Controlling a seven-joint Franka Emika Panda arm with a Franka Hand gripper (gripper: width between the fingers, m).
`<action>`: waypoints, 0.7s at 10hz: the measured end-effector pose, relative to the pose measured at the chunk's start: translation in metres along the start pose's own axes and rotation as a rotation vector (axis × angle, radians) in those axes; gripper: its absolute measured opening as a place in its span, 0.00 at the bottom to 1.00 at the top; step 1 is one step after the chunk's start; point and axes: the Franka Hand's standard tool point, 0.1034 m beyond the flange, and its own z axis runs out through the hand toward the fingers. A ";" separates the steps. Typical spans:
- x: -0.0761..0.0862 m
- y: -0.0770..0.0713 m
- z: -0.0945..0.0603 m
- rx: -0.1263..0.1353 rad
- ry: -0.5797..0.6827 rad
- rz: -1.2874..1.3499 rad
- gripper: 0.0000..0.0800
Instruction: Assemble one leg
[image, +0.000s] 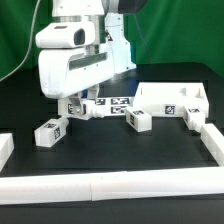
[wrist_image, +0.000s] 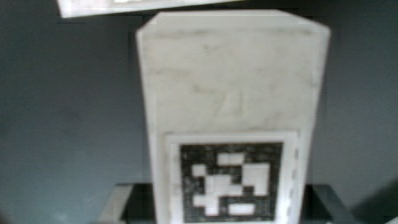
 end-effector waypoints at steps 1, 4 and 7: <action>-0.004 0.000 -0.001 0.009 -0.006 -0.011 0.36; -0.076 -0.013 -0.008 0.046 -0.049 -0.059 0.36; -0.136 -0.028 0.011 0.089 -0.057 -0.051 0.36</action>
Offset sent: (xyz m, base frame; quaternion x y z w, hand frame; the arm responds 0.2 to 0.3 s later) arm -0.0659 -0.0779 -0.0072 0.0249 -0.0036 -0.0637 0.9976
